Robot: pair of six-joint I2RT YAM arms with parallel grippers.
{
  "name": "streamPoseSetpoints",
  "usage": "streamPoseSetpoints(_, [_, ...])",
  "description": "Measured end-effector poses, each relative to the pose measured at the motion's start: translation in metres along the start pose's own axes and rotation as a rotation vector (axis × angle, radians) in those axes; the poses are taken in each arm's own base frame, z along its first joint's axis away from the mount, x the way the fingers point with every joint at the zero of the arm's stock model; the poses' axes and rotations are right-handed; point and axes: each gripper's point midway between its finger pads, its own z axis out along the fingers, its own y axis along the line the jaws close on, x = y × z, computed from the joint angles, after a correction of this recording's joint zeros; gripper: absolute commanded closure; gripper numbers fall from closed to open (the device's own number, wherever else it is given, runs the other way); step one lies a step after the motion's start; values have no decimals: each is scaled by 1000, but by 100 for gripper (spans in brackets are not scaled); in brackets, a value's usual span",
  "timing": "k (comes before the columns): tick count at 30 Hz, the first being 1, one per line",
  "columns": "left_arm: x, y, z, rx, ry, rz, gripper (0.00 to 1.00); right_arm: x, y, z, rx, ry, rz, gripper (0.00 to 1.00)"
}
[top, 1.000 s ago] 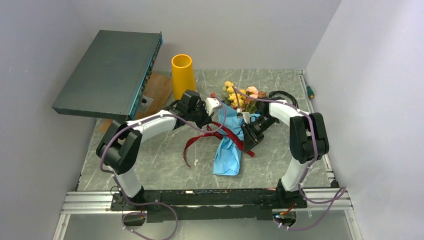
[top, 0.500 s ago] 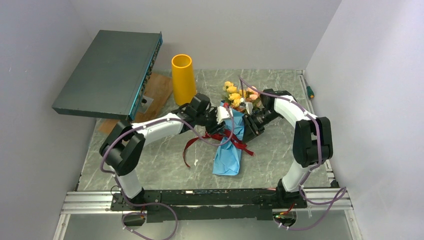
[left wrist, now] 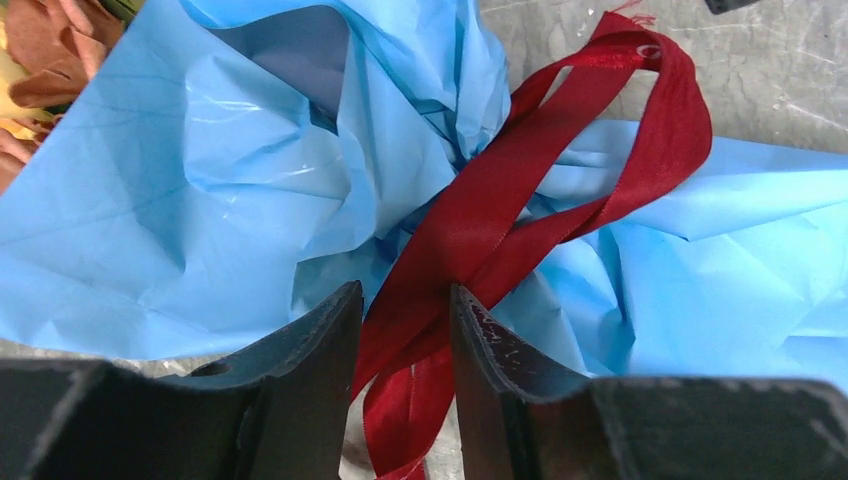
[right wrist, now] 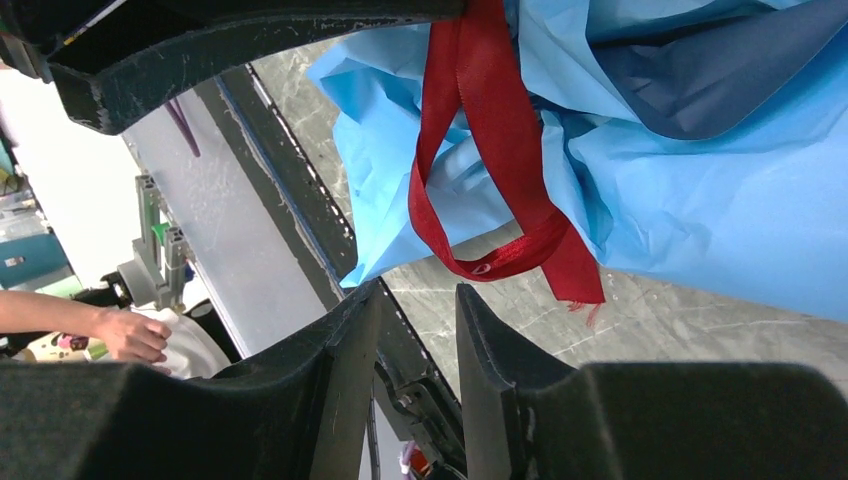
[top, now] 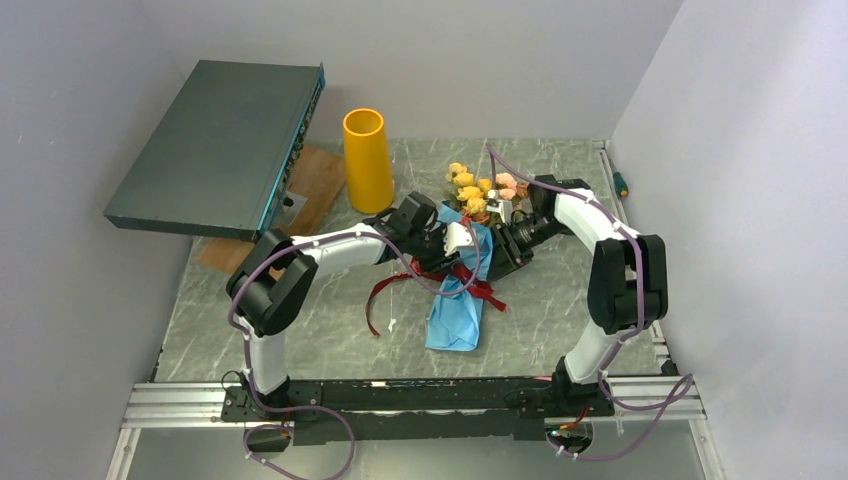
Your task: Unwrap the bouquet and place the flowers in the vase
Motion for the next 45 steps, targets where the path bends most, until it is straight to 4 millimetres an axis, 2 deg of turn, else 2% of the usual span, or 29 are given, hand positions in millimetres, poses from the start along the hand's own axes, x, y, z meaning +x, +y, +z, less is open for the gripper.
streamPoseSetpoints(7, [-1, 3, -2, -11, 15, 2, 100, -6, 0, -5, 7, -14, -7, 63])
streamPoseSetpoints(13, [-5, 7, -6, -25, 11, -47, 100, -13, -3, -12, 20, -40, -14, 63])
streamPoseSetpoints(16, [-14, 14, -18, -53, -14, -90, 100, -15, -3, -14, 23, -46, -16, 63])
streamPoseSetpoints(25, [-76, 39, -84, -193, -169, -89, 100, -15, -2, -15, 23, -47, -13, 63])
streamPoseSetpoints(30, [-92, 47, -120, -269, -209, -129, 100, -24, 0, -19, 27, -66, -20, 60])
streamPoseSetpoints(33, [-97, 47, -151, -292, -228, -134, 100, -33, 2, -23, 32, -89, -33, 58])
streamPoseSetpoints(36, [-105, 28, -177, -257, -243, -82, 100, -46, 4, -26, 33, -111, -49, 53])
streamPoseSetpoints(38, [-105, 6, -182, -202, -235, -36, 100, -56, 5, -26, 30, -121, -60, 49])
streamPoseSetpoints(40, [-105, -24, -185, -138, -231, 41, 100, -70, 5, -25, 28, -128, -75, 45])
streamPoseSetpoints(42, [-88, -53, -179, -72, -196, 90, 100, -81, 6, -21, 25, -129, -89, 44])
streamPoseSetpoints(45, [-51, -89, -165, 23, -118, 141, 100, -101, 12, -8, 15, -125, -124, 44])
